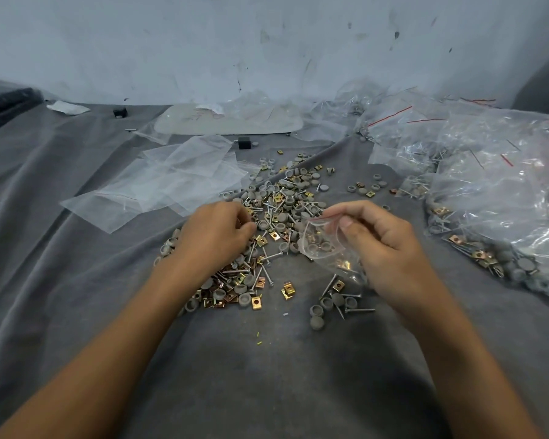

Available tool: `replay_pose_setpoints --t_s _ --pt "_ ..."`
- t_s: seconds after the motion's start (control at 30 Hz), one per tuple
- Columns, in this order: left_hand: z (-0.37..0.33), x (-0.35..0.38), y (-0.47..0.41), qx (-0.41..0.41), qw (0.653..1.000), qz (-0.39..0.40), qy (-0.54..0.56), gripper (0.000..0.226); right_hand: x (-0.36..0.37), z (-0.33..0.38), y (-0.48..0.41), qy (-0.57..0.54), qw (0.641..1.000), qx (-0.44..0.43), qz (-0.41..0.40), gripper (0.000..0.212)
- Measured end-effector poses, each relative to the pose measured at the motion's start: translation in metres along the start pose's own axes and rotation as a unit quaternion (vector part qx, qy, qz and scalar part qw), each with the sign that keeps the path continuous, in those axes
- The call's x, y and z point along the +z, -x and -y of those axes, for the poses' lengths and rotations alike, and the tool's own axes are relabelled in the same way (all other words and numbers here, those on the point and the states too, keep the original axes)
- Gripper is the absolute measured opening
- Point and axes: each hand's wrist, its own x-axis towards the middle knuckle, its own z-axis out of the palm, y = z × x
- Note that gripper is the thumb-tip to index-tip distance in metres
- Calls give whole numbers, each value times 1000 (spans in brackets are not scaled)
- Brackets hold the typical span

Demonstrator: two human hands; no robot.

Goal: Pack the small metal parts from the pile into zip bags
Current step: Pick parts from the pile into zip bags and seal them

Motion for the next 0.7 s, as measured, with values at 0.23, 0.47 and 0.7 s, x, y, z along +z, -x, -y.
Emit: replay_pose_setpoints --t_s 0.23,0.47,0.7 --pt "-14 5 -22 50 977 5 -208 18 -5 2 -1 -15 1000 12 -24 32" --pt "-20 4 -28 107 952 19 -288 10 -5 1 -1 -8 1000 19 -22 31" --pt "6 -1 -2 86 992 4 -91 9 -3 1 -3 -15 1000 14 -6 33"
